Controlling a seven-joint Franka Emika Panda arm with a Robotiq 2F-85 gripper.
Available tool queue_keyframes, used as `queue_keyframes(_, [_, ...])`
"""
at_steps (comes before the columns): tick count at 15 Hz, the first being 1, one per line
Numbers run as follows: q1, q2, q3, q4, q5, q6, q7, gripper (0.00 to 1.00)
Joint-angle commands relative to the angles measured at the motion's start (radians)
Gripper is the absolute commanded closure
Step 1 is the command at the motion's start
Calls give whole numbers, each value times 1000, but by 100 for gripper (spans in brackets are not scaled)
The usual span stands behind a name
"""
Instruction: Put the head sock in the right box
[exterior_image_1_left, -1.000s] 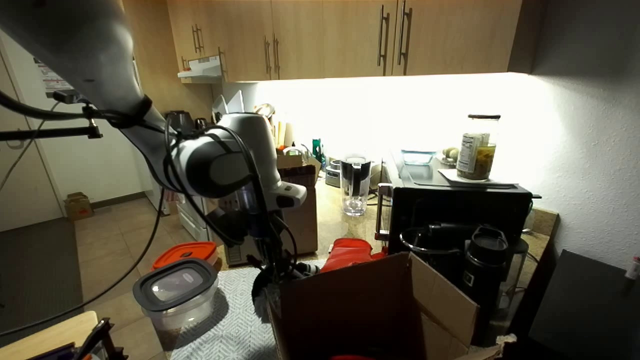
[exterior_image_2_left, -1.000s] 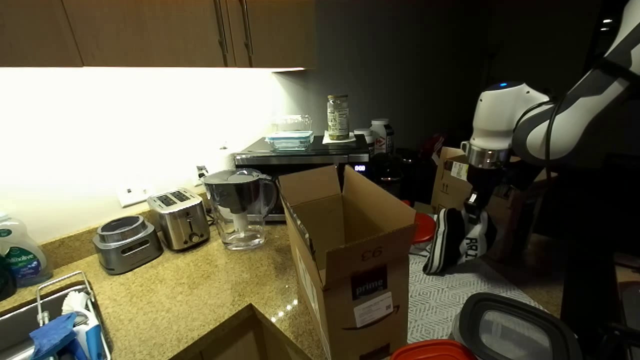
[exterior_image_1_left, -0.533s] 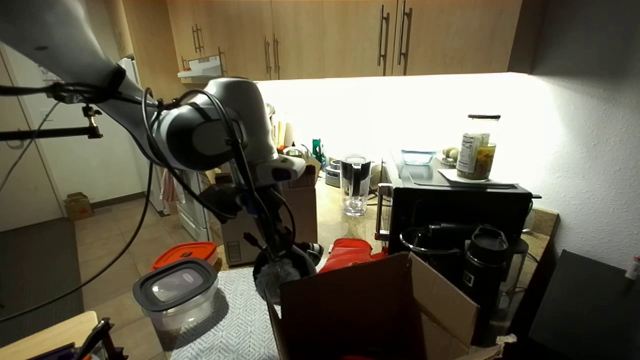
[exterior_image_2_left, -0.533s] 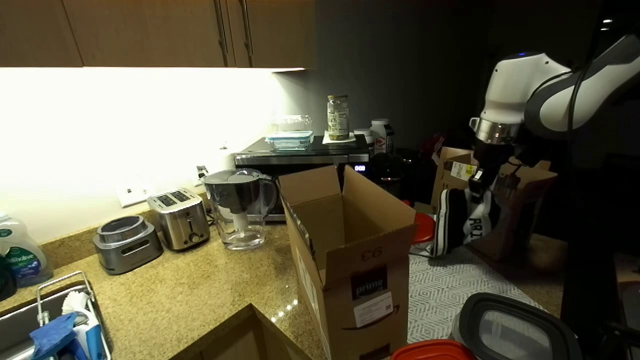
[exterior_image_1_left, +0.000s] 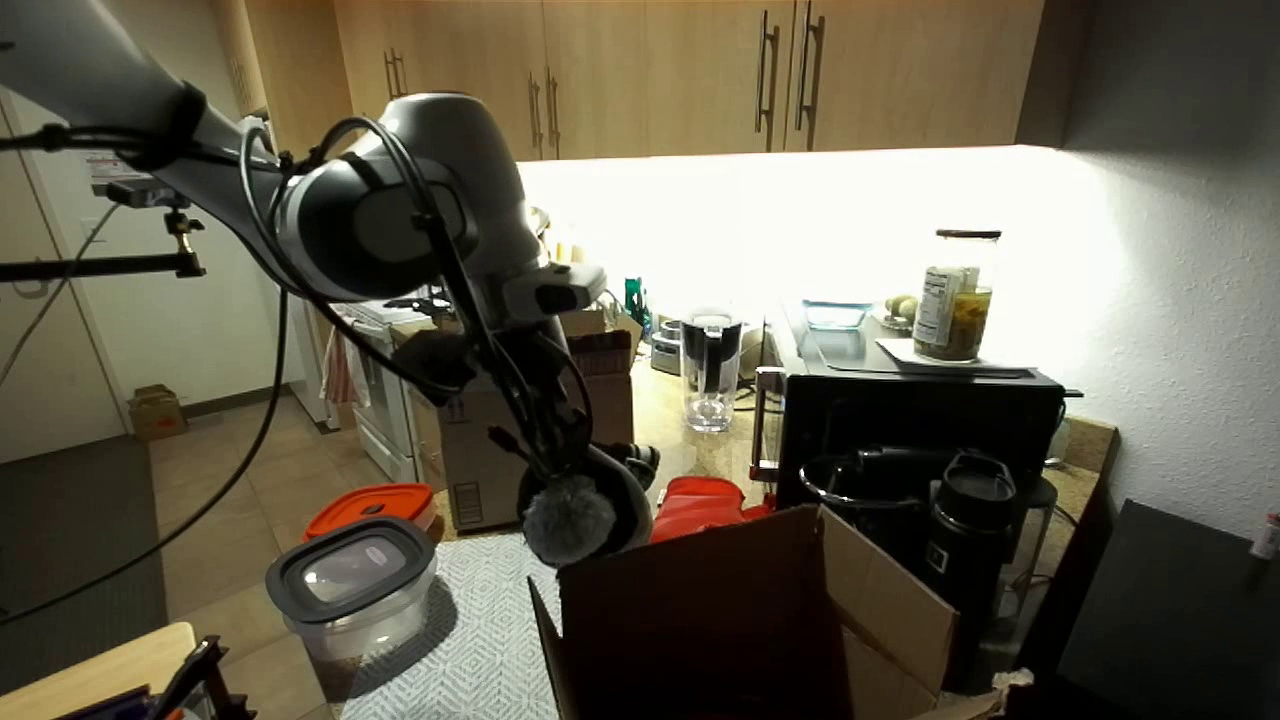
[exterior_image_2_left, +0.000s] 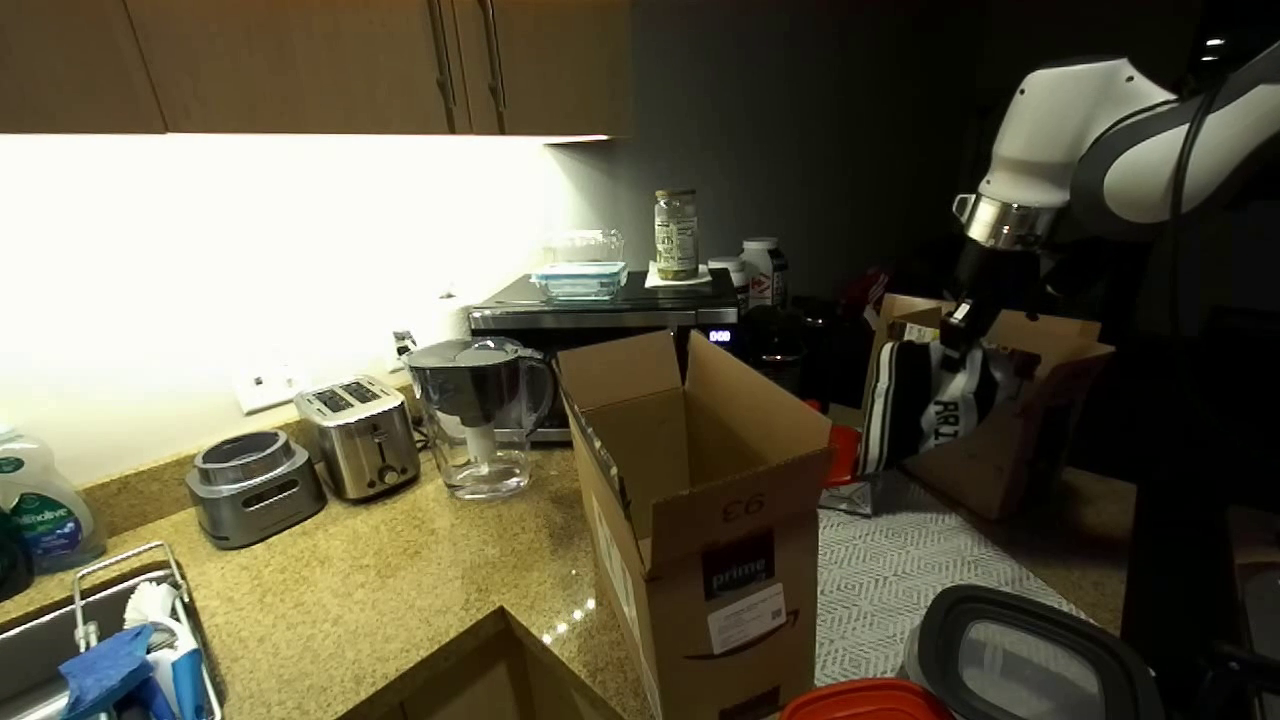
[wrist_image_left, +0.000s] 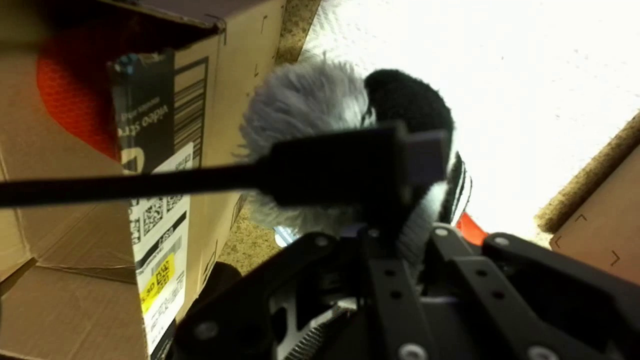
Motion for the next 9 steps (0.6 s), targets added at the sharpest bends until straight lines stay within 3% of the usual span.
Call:
queue_keyframes(1, [-41, -60, 22, -8, 12, -20, -38, 97])
queue_keyframes(9, [-100, -109, 14, 49, 24, -27, -21, 97])
